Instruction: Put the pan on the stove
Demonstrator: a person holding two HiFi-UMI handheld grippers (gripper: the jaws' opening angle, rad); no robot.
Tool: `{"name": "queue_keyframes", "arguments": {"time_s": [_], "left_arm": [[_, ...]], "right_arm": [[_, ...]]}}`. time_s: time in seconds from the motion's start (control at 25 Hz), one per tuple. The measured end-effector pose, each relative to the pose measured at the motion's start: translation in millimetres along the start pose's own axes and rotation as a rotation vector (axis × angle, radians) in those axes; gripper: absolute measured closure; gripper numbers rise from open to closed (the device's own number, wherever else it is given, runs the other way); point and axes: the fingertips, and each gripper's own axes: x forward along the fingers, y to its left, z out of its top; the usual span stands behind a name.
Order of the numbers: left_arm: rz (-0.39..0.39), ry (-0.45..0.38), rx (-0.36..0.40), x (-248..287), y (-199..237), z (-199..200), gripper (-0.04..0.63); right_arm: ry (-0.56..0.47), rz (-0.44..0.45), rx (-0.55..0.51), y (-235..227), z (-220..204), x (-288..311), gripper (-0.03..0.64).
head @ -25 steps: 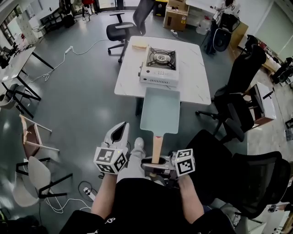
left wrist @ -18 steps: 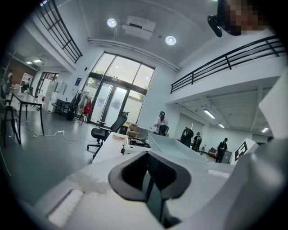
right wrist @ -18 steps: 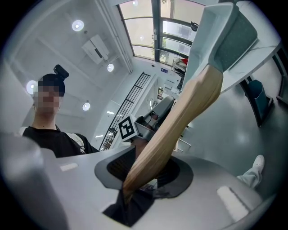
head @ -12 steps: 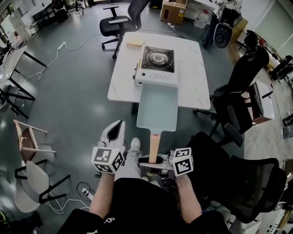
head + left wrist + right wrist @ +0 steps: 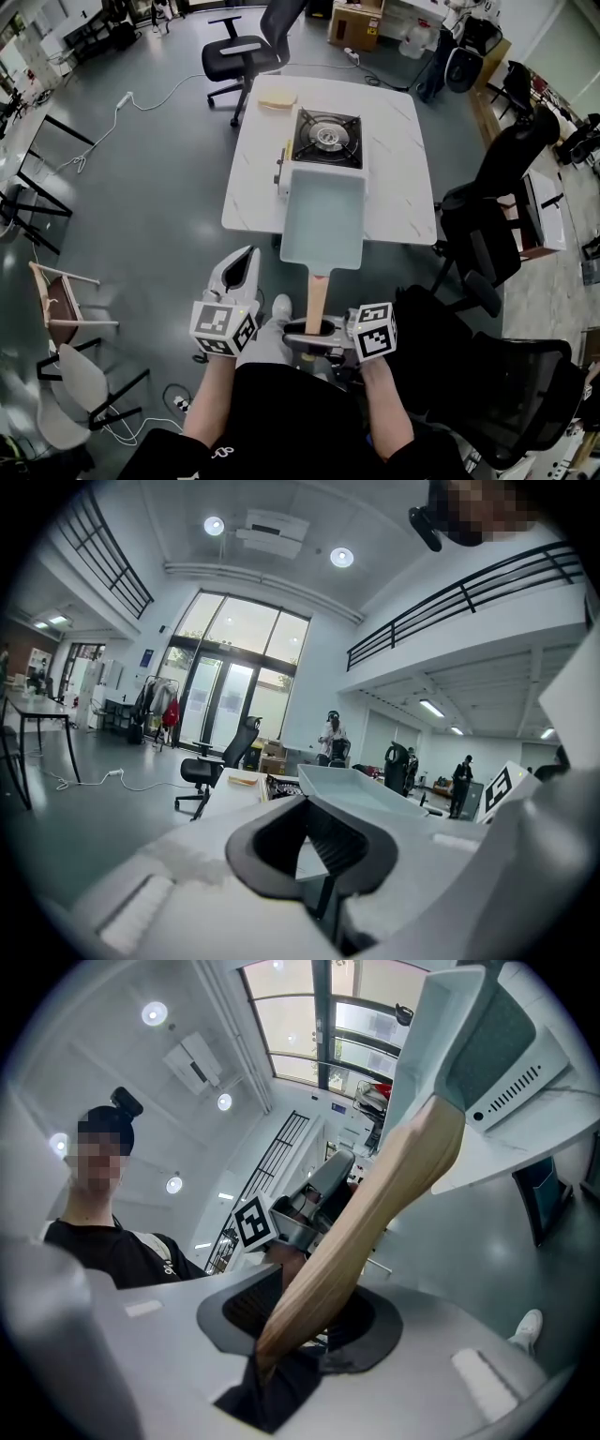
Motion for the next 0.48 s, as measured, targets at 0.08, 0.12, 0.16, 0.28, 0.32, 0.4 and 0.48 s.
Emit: {"name": "queue_keyframes", "arguments": {"time_s": [0.08, 0.12, 0.16, 0.28, 0.32, 0.4, 0.48], "left_arm": [[0.002, 0.004, -0.002, 9.4, 9.1, 4.8, 0.604], [0.003, 0.006, -0.004, 13.9, 13.8, 6.8, 0.604], [0.004, 0.007, -0.007, 18.4, 18.5, 8.8, 0.606], [0.005, 0.009, -0.008, 34.0, 32.2, 13.9, 0.604], [0.004, 0.010, -0.007, 39.8, 35.8, 15.5, 0.606], [-0.001, 0.013, -0.005, 50.7, 41.3, 17.6, 0.606], [-0.007, 0.017, 0.000, 60.8, 45.7, 19.1, 0.604]], "right_arm": [[0.000, 0.001, 0.001, -4.6, 12.5, 3.6, 0.487], [0.002, 0.001, 0.002, -7.1, 18.3, 5.3, 0.488], [0.003, 0.001, 0.004, -9.9, 23.8, 7.1, 0.486], [0.001, 0.007, 0.009, -19.1, 40.4, 11.8, 0.487], [0.001, 0.008, 0.011, -22.5, 46.0, 12.8, 0.486], [-0.001, 0.011, 0.014, -29.0, 56.0, 14.4, 0.486], [-0.007, 0.016, 0.017, -34.8, 65.7, 15.8, 0.488]]}}
